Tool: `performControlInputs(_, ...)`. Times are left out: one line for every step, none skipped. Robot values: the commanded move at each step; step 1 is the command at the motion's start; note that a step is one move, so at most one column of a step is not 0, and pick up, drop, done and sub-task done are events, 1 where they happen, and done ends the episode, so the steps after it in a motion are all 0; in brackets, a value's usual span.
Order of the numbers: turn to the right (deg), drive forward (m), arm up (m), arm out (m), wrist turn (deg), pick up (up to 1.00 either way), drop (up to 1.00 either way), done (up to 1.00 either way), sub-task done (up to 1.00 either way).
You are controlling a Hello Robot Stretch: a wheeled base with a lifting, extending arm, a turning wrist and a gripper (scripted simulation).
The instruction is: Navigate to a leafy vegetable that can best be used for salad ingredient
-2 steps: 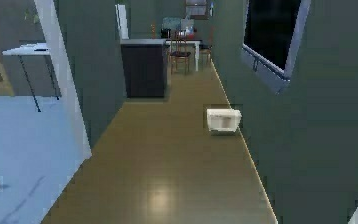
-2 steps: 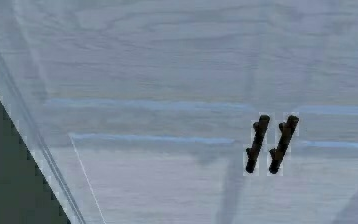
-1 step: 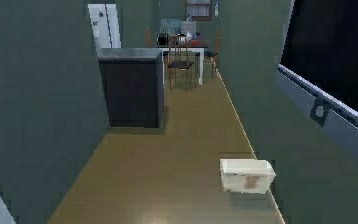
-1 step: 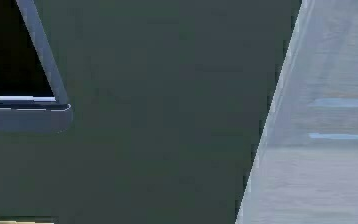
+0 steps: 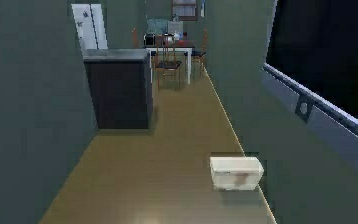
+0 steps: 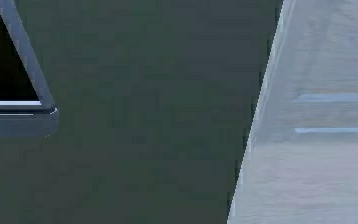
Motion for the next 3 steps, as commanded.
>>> performControlInputs(0.0,1.00,0.00,0.00,0.0,0.00,0.00,0.00,0.00)
performControlInputs(0.0,1.00,0.00,0.00,0.0,0.00,0.00,0.00,0.00)
performControlInputs(0.0,1.00,0.00,0.00,0.0,0.00,0.00,0.00,0.00)
